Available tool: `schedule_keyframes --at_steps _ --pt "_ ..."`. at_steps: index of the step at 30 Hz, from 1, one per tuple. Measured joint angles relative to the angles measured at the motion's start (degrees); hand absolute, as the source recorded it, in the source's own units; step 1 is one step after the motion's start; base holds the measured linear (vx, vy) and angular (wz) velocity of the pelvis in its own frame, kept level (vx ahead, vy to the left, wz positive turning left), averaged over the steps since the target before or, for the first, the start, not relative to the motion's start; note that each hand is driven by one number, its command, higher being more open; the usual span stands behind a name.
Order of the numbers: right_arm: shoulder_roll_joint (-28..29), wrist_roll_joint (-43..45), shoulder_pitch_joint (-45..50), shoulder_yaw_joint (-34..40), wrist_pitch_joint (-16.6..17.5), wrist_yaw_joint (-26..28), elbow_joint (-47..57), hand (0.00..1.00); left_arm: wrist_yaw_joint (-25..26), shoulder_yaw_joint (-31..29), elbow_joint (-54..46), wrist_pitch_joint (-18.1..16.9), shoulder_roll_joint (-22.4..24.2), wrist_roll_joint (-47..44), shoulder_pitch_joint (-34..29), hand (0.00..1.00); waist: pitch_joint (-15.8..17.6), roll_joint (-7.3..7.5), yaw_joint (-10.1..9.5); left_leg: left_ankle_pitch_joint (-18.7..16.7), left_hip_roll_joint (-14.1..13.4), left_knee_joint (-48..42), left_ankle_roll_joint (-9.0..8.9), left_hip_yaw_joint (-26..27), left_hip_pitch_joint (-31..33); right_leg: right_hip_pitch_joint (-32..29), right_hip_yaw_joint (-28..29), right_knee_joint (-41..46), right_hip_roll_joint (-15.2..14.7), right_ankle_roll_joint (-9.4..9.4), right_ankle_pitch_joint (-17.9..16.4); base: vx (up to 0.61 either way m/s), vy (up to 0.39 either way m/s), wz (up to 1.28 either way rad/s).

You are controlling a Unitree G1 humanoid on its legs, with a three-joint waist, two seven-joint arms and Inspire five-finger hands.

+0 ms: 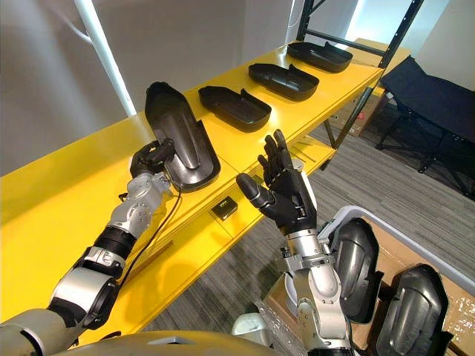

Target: Walk over and take three plastic housings, then place them on the shelf

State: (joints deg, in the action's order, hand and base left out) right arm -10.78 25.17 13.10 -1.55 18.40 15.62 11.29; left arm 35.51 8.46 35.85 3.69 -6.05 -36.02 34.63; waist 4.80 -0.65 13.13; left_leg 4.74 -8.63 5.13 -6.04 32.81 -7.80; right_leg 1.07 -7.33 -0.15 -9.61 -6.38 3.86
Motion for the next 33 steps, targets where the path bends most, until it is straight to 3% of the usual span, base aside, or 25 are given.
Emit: schedule_keyframes --at_steps 7,19,26,33 --pt "0.0 0.0 0.0 -1.4 0.0 0.1 -0.3 1.00 5.5 -0.7 2.9 0.2 0.8 5.4 1.6 0.00 -0.5 1.28 0.98 0.0 -0.1 0.0 0.00 0.3 -0.3 0.0 0.6 0.0 0.1 -0.06 0.1 0.00 0.001 -0.03" --pt "-0.4 1.0 1.6 -1.5 0.0 0.6 -0.3 1.00 15.6 -9.0 6.2 2.4 -1.1 18.9 3.2 0.00 -0.5 1.39 1.33 0.2 0.0 0.0 0.00 0.6 0.0 -0.4 1.0 0.0 0.4 -0.32 0.3 0.00 0.000 -0.02" --pt "-0.2 1.0 1.8 -1.5 0.0 1.6 -0.1 1.00 14.4 -9.5 4.0 5.3 -2.9 20.6 3.4 0.00 -0.5 1.18 1.32 0.4 -0.3 -0.2 -0.10 0.4 0.8 -0.9 0.3 0.0 0.7 -0.13 0.5 0.00 -0.002 0.02" --pt "-0.3 1.0 1.8 -1.4 -0.1 1.5 0.0 1.00 8.6 -9.1 4.2 6.9 -3.1 18.4 3.4 0.00 -0.5 1.06 1.27 0.4 -0.4 -0.2 -0.13 0.3 0.8 -0.9 0.5 -0.2 0.7 -0.08 0.5 0.00 0.000 -0.01"
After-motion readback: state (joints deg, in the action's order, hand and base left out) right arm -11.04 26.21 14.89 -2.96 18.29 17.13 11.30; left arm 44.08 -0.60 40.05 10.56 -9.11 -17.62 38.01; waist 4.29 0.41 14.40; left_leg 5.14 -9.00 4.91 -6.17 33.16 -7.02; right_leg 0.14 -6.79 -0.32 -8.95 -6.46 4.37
